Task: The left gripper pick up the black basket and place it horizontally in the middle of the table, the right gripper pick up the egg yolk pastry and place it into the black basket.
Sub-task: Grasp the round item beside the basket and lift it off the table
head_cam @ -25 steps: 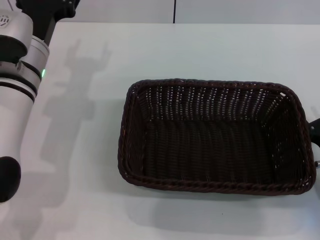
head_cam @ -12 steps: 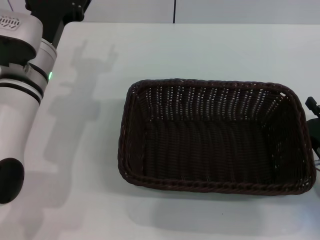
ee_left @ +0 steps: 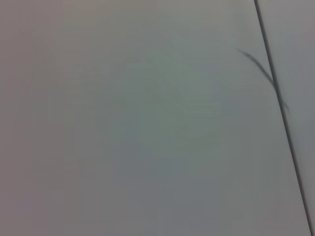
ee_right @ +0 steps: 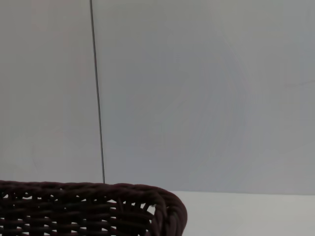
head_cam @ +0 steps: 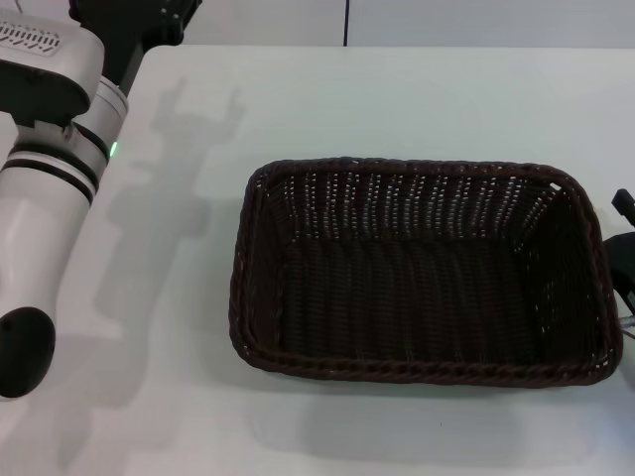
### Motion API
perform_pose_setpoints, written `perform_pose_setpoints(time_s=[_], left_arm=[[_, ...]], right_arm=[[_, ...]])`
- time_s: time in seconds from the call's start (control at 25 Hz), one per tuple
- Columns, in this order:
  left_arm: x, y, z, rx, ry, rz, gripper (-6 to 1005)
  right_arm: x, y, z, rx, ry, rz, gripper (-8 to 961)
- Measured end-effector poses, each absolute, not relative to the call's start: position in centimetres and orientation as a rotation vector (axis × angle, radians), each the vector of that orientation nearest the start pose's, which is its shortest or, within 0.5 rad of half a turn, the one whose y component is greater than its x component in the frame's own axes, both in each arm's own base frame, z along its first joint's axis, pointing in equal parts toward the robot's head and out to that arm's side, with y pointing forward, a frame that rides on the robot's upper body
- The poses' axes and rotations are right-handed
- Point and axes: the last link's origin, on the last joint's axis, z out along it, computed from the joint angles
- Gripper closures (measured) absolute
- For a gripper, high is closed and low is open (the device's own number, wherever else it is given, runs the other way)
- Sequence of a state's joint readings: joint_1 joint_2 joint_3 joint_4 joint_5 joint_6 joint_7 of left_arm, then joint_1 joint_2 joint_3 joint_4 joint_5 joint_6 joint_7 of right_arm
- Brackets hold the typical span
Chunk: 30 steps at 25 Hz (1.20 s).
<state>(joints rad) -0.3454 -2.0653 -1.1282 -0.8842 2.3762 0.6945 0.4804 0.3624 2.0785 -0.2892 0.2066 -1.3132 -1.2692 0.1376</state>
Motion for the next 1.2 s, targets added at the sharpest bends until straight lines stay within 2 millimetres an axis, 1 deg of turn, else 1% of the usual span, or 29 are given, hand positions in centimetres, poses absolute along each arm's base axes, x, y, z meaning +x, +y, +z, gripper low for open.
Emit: perform_pose_setpoints(time_s=[0.04,0.48,0.92,1.12,1.2], left_arm=[[-21.0,38.3,-1.2,-1.625,-0.297,-0.618,199],[-21.1,38.2,-1.6,-1.64,-0.295,-0.609,199],[-20.8,38.2,-1.8,-1.652,-0.288,-0.61,199],[-20.6,38.2,-1.9,-1.656,-0.283,-0.614,199],[-20.6,38.3,-1.9,-1.656,-0.282,-0.615,199]], right_arm=[[34.9,26.4,-5.6,-1.753,0.647,0.635,185],[35.2,27.1,-5.4,-1.741,0.676,0.615,190],[35.1,27.5,-5.8,-1.757,0.704,0.613,245],[35.3,27.4,-5.7,-1.751,0.708,0.61,440],[35.4,27.3,-5.6,-1.744,0.708,0.612,605]])
